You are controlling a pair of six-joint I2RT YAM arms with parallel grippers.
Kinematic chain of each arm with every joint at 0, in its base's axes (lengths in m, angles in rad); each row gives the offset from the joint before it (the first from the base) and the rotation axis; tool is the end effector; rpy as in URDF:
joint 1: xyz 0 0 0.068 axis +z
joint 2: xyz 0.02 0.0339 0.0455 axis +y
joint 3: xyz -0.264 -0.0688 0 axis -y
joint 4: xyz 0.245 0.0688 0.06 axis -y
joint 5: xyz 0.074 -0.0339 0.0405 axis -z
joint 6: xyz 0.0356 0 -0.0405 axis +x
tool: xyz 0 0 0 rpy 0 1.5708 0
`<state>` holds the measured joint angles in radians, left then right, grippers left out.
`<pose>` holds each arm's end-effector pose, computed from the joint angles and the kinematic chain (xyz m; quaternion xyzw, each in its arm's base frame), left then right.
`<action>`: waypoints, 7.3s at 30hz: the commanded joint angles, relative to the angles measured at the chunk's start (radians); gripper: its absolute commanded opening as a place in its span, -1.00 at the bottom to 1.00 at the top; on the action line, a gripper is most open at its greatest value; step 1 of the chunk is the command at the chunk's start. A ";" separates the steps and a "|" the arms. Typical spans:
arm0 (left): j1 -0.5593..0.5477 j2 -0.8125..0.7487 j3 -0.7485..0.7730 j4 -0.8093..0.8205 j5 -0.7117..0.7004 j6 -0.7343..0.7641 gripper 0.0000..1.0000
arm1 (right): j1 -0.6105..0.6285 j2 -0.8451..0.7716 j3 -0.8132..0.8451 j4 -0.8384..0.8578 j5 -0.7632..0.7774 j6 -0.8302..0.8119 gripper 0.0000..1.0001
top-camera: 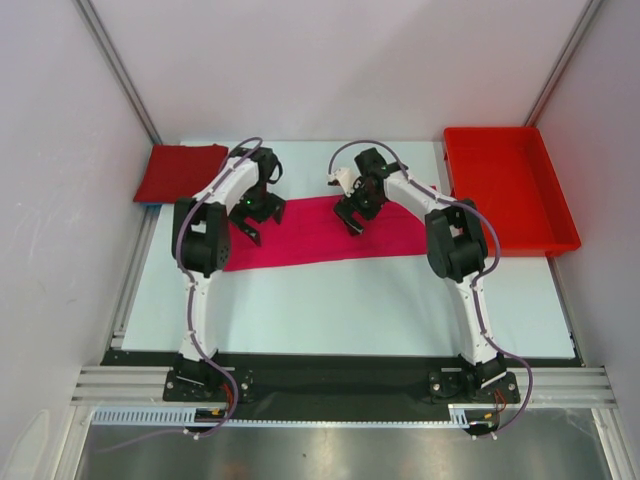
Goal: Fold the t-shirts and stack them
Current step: Fold the tshirt
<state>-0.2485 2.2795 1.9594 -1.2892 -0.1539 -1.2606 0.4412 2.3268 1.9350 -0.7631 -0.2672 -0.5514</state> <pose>0.4269 -0.1027 0.1847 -0.4819 0.8726 0.0691 0.0387 0.4429 0.2195 0.1684 -0.4859 0.8396 0.1189 0.2115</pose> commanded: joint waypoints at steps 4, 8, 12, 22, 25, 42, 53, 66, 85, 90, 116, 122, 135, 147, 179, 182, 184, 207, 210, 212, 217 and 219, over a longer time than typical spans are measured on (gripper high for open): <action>0.008 0.074 0.075 -0.055 0.025 -0.023 1.00 | -0.001 0.016 -0.079 0.079 0.135 0.010 0.99; 0.009 0.100 0.069 -0.064 0.014 -0.016 0.99 | -0.012 0.026 -0.106 0.082 0.175 0.014 0.99; 0.009 0.116 0.070 -0.038 -0.001 0.062 0.97 | -0.012 -0.015 -0.163 0.091 0.181 0.040 0.97; -0.006 0.296 0.308 -0.032 -0.035 0.420 0.70 | 0.077 -0.124 -0.383 0.047 0.162 0.223 0.92; -0.024 0.256 0.259 0.077 -0.023 0.527 0.69 | 0.109 -0.118 -0.413 -0.011 0.137 0.303 0.86; -0.094 0.342 0.285 0.399 0.617 0.873 0.41 | 0.385 -0.271 -0.617 0.141 -0.076 0.803 0.79; -0.114 0.397 0.427 0.760 0.941 0.771 0.36 | 0.475 -0.432 -0.673 0.409 -0.104 1.116 0.84; -0.086 -0.040 0.221 0.720 0.572 0.750 0.46 | 0.275 -0.684 -0.515 -0.027 0.020 0.832 0.99; -0.314 0.043 0.098 0.465 -0.114 0.541 -0.04 | 0.087 -0.632 -0.605 -0.045 0.178 0.674 0.18; -0.316 0.100 0.128 0.419 -0.128 0.480 -0.08 | 0.088 -0.598 -0.651 -0.018 0.207 0.683 0.29; -0.120 0.339 0.177 0.909 0.536 0.360 -0.03 | 0.302 -0.779 -1.133 0.021 0.324 1.205 0.31; -0.098 0.449 0.361 0.927 0.631 0.357 0.00 | 0.441 -0.889 -1.125 0.073 0.127 1.373 0.34; -0.103 -0.067 0.141 0.634 0.435 0.731 0.19 | 0.105 -0.960 -0.823 -0.013 0.118 1.101 0.50; -0.204 -0.158 -0.028 0.623 -0.025 0.833 0.00 | 0.027 -0.381 -0.150 0.080 0.365 0.783 0.05; 0.015 0.475 0.476 0.758 0.586 0.535 -0.26 | -0.099 0.358 0.513 0.185 0.303 0.568 -0.25; 0.038 0.495 0.503 0.852 0.648 0.526 -0.24 | -0.105 0.368 0.564 0.202 0.299 0.554 -0.18; 0.041 0.450 0.496 0.861 0.659 0.544 -0.15 | -0.107 0.358 0.593 0.196 0.301 0.554 -0.10; -0.098 -0.845 -0.779 0.705 0.523 0.765 0.12 | -0.142 -0.630 -0.213 -0.183 0.117 0.766 1.00; -0.141 -1.049 -1.029 0.789 0.559 0.679 0.15 | -0.144 -0.798 -0.469 -0.153 0.059 0.798 0.98; -0.170 -1.186 -1.199 0.861 0.594 0.600 0.15 | -0.144 -0.878 -0.668 -0.104 -0.025 0.841 0.84; -0.222 -1.350 -1.439 0.938 0.590 0.459 0.21 | -0.141 -1.078 -0.980 0.002 -0.148 0.946 0.46; -0.241 -1.371 -1.530 0.991 0.614 0.416 0.21 | -0.141 -1.122 -1.091 0.036 -0.187 0.981 0.44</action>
<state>-0.4629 0.9409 0.5091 -0.4427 0.4183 -0.7231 0.2974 1.2823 0.9501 -0.8291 -0.3470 0.3477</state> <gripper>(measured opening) 0.605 0.728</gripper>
